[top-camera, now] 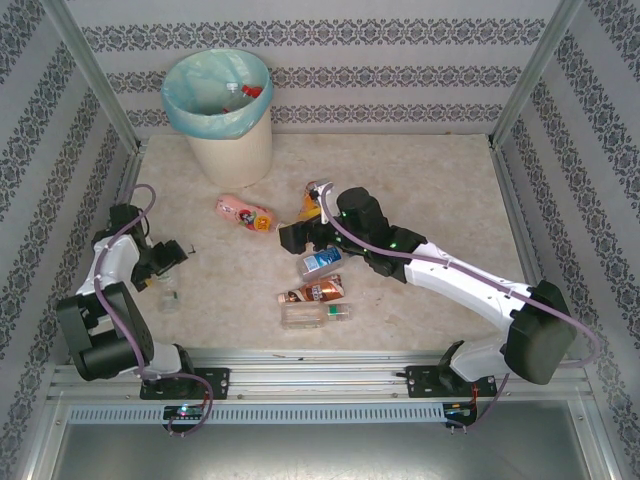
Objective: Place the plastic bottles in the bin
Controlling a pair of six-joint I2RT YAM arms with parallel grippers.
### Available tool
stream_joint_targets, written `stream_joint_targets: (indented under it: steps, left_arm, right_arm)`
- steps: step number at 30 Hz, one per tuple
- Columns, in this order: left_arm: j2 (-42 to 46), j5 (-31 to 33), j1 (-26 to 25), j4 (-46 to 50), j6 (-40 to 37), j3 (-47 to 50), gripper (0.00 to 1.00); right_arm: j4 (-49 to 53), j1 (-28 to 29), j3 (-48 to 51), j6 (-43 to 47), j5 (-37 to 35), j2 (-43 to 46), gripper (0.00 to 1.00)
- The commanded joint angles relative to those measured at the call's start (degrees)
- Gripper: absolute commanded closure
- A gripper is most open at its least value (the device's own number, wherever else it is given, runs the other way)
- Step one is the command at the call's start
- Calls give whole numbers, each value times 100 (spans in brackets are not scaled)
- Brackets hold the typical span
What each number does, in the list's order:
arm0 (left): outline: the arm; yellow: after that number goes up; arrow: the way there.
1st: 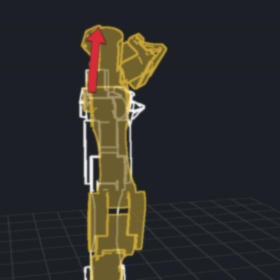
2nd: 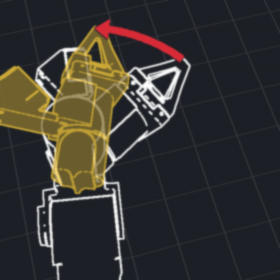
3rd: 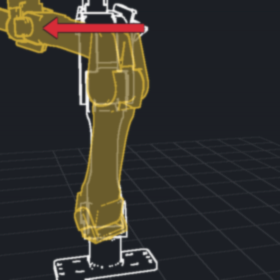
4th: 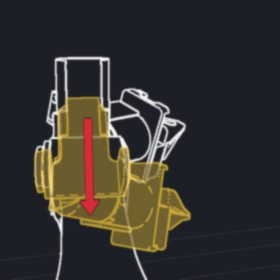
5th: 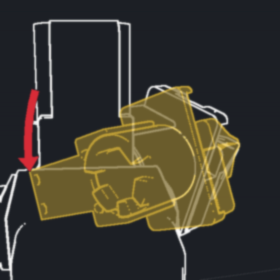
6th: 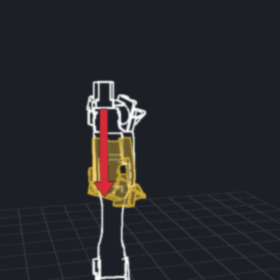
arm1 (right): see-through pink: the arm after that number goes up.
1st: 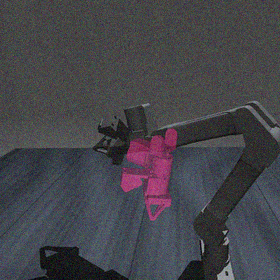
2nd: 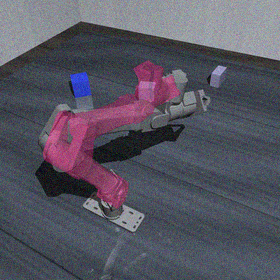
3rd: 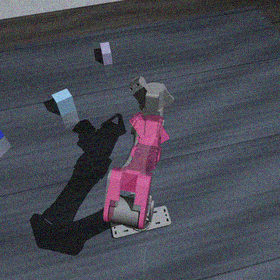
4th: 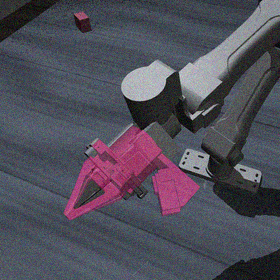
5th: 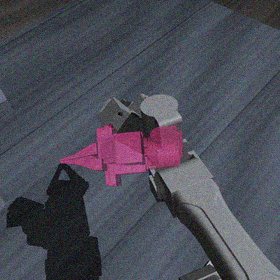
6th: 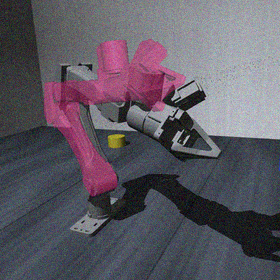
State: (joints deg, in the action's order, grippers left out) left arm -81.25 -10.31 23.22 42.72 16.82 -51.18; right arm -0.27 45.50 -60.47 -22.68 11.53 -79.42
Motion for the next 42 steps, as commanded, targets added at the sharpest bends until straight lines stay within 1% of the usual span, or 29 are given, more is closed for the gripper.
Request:
stream_joint_targets:
  steps: [1, 5, 6, 7, 9, 11, 14, 17, 19, 21, 23, 25, 26, 28, 30, 31, 34, 36, 38, 42]
  left_arm:
    - [-386, -38, -68, -239, -396, -7, 24]
    - [-863, -105, -155, -334, -468, -113, 40]
    - [-966, -109, -174, -319, -469, -165, 42]
    - [-1059, -165, -178, -317, -506, -223, 49]
    - [-1167, -177, -191, -236, -521, -349, 53]
    - [-1129, -132, -195, -216, -505, -454, 54]
    - [-728, -26, -195, -229, -403, -678, 56]
    - [-50, 192, -193, -210, -189, -1193, 56]
    - [406, 366, -194, -357, -72, -1612, 60]
    - [659, 553, -195, -471, -66, -2070, 64]
    - [703, 681, -195, -499, -124, -2602, 66]
    - [616, 641, -195, -620, -101, -3078, 66]
    - [545, 565, -195, -712, -11, -3327, 66]
    - [368, 400, -208, -937, 197, -3726, 66]
    - [16, 225, -314, -1243, 412, -4232, 67]
    - [-215, 121, -397, -1342, 448, -4545, 67]
    - [-1028, -24, -732, -1385, 348, -5684, 67]
    - [-1580, -59, -956, -1409, 249, -6478, 67]
    - [-2157, -72, -1170, -1388, 87, -7309, 67]
    - [-3297, -256, -1577, -1346, -195, -8944, 66]
  right_arm:
    - [-190, -91, 79, -103, 118, 50, 2]
    - [-198, -137, 45, -113, 138, -44, 2]
    - [-192, -145, 25, -130, 159, -77, 2]
    - [-188, -154, 3, -146, 172, -84, 2]
    - [-175, -155, -30, -173, 194, -127, 2]
    - [-151, -148, -72, -186, 234, -157, 2]
    - [-76, -155, -158, -193, 268, -214, 2]
    - [61, -155, -325, -160, 316, -292, 2]
    - [52, -152, -476, -125, 252, -327, 2]
    - [-8, -166, -830, -44, 192, -461, 2]
    - [27, -186, -1491, 137, 158, -745, 2]
    - [27, -197, -2264, 337, 120, -1229, 2]
    - [94, -219, -2853, 422, 135, -1626, 3]
    - [203, -259, -3722, 457, 218, -2281, 4]
    - [330, -328, -4806, 332, 392, -3001, 4]
    - [390, -359, -5342, 236, 472, -3320, 5]
    - [599, -422, -6371, -37, 595, -4052, 7]
    - [698, -441, -6741, -165, 668, -4362, 7]
    - [748, -461, -6864, -226, 739, -4513, 8]
    - [794, -481, -6584, -307, 846, -4469, 11]
